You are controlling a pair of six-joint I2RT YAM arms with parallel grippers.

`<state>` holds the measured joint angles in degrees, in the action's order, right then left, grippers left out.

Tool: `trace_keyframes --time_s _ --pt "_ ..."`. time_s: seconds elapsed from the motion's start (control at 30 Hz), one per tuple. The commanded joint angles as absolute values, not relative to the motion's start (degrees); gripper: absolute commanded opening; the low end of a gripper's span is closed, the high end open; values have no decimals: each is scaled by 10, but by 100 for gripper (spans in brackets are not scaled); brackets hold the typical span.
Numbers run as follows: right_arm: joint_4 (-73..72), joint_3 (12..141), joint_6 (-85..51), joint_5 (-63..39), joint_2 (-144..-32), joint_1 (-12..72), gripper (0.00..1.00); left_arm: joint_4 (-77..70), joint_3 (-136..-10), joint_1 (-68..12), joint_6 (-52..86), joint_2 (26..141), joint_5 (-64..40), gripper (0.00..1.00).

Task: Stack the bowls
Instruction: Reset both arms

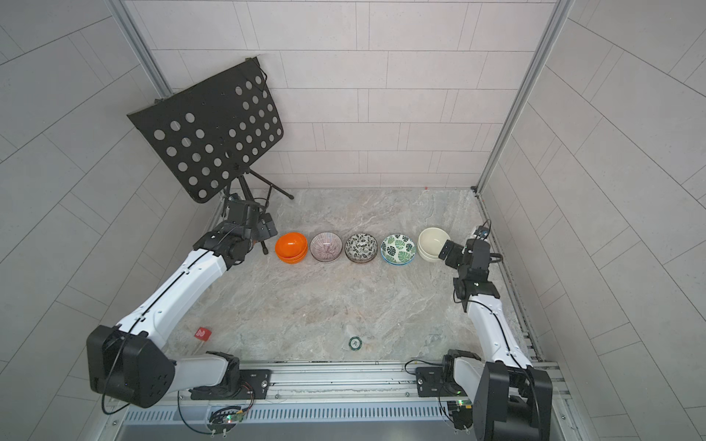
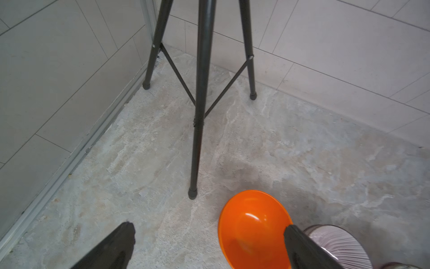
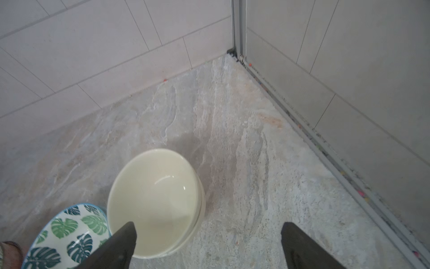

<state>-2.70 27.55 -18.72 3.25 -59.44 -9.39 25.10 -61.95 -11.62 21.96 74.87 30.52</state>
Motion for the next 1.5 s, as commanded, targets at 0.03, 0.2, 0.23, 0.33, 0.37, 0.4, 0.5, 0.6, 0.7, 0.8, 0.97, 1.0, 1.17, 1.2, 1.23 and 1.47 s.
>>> trace_keyframes --time_s 0.03,0.2,0.23,0.33,0.37,0.4,0.5,0.6,0.7,0.8,0.97,1.0,1.17,1.2,1.23,1.47 --pt "-242 222 -143 49 -633 -71 100 91 -539 -68 116 737 217 100" --pt "-393 189 -73 89 -717 -19 100 -11 -463 -54 43 761 221 100" --pt "-409 185 -68 93 -727 -17 100 -17 -456 -51 37 767 222 100" --pt "-427 178 -59 87 -741 -17 100 -77 -409 -39 37 759 211 100" --pt "-439 175 -57 83 -744 -17 100 -97 -396 -34 39 754 199 100" --pt "-441 175 -58 78 -744 -16 100 -114 -385 -31 38 752 183 100" --pt "-453 172 -54 57 -748 -16 100 -143 -369 -25 31 759 161 100" --pt "-468 167 -53 46 -757 -16 100 -177 -350 -20 29 769 129 100" --pt "-526 153 -53 33 -784 -16 100 -191 -345 -17 25 788 99 100" --pt "-567 145 -48 21 -807 -15 100 -214 -338 -17 24 805 54 100" --pt "-588 143 -37 5 -826 -11 100 -259 -314 -17 20 823 42 100" --pt "-595 142 -33 4 -833 -8 100 -270 -310 -17 15 822 36 100" --pt "-621 142 -10 5 -860 10 100 -353 -271 -16 -6 824 11 100" --pt "-628 139 -5 5 -865 13 100 -365 -265 -16 -8 828 11 100" --pt "-638 138 -1 5 -873 15 100 -376 -262 -15 -9 834 11 100" --pt "-602 156 6 -10 -872 18 100 -426 -253 -5 3 876 12 100"
